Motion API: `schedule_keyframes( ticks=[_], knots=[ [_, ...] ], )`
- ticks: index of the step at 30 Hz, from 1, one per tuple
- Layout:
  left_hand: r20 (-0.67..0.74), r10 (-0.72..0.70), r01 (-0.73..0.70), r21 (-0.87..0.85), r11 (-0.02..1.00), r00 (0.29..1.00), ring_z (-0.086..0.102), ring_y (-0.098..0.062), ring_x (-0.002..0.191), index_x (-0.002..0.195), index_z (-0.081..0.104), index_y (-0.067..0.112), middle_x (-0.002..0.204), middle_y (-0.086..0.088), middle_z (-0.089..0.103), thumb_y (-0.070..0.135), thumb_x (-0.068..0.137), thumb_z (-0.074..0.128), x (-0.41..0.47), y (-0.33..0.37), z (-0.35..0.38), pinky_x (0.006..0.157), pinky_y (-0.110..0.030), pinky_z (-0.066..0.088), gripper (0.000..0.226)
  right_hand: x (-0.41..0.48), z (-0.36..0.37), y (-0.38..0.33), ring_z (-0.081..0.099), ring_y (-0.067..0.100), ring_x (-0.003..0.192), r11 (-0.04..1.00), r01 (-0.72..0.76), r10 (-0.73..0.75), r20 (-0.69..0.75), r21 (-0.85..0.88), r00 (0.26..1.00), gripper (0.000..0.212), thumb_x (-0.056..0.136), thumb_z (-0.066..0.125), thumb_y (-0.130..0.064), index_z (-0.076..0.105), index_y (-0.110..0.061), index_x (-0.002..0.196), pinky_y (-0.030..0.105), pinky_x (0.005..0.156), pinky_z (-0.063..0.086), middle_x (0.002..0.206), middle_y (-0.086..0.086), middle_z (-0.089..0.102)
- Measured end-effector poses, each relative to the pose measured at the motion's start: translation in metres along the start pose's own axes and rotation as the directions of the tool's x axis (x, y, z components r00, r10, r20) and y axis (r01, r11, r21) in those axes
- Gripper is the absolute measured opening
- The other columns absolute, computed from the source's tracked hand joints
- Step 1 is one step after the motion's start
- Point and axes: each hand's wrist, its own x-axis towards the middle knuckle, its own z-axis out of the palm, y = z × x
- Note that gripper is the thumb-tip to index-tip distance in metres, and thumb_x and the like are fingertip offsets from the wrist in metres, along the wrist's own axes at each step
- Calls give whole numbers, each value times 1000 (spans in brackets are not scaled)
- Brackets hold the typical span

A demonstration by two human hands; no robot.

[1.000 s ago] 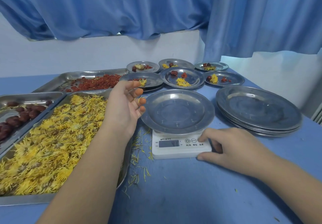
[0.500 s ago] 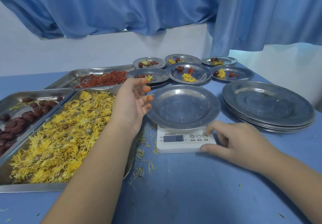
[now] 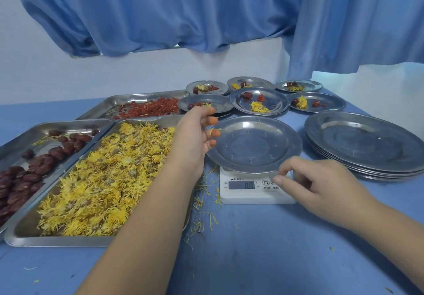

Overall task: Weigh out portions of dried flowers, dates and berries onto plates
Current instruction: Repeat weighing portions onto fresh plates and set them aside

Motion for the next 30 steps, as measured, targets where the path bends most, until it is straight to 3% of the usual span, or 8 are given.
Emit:
schedule_keyframes(
  ticks=[4,8,14,16,18,22,26,30],
  knots=[
    [14,-6,5,84,996,1000,53,-13,58,106,61,16,81,1,59,24,93,54,1,1,3,57,-25,40,17,29,2,-20,47,7,48,999,49,-47,-127,15,991,32,90,51,-44,61,-24,67,29,48,42,47,-10,48],
    [151,-32,0,202,979,988,63,-14,66,114,57,17,94,-3,65,30,94,55,5,20,-26,62,-27,47,24,44,10,-25,39,14,45,998,57,-52,-264,8,963,41,93,54,-31,43,-18,55,33,45,38,45,-7,36],
    [-44,92,-74,309,948,995,61,-15,71,118,59,13,95,-2,64,32,98,44,36,52,-104,61,-28,49,31,27,19,-13,41,13,44,987,149,-158,-262,-53,952,46,93,41,-40,45,-16,54,31,42,39,46,-6,38],
    [-16,60,-38,606,795,998,64,-17,79,120,58,16,98,1,66,37,99,46,44,49,-118,66,-30,52,32,29,21,-14,43,15,45,988,144,-154,-254,-57,955,47,93,39,-41,46,-15,54,32,43,41,46,-5,40],
    [60,49,-77,848,524,997,65,-14,87,114,61,28,100,6,67,42,97,50,49,44,-129,73,-30,52,24,33,22,-16,42,16,44,987,148,-161,-261,-67,952,47,92,39,-40,45,-15,53,32,42,40,46,-5,39],
    [185,-23,-179,968,175,982,59,-8,101,115,62,35,112,13,62,41,94,56,64,41,-135,89,-34,45,23,34,26,-16,35,14,43,982,173,-187,-266,-77,946,47,92,41,-38,41,-14,52,32,40,38,46,-6,32],
    [257,-3,-255,962,101,966,58,-10,104,121,62,28,117,10,63,40,93,58,81,37,-121,93,-34,46,31,33,23,-14,39,16,44,985,162,-172,-258,-60,951,46,92,40,-38,43,-14,52,33,41,41,46,-4,36],
    [316,-119,-317,948,13,941,58,-8,98,128,60,27,118,10,59,42,92,59,96,27,-103,79,-26,44,39,33,22,-16,38,15,44,984,169,-178,-269,-56,947,44,92,42,-37,43,-16,53,33,42,42,46,-6,36]
  ],
)
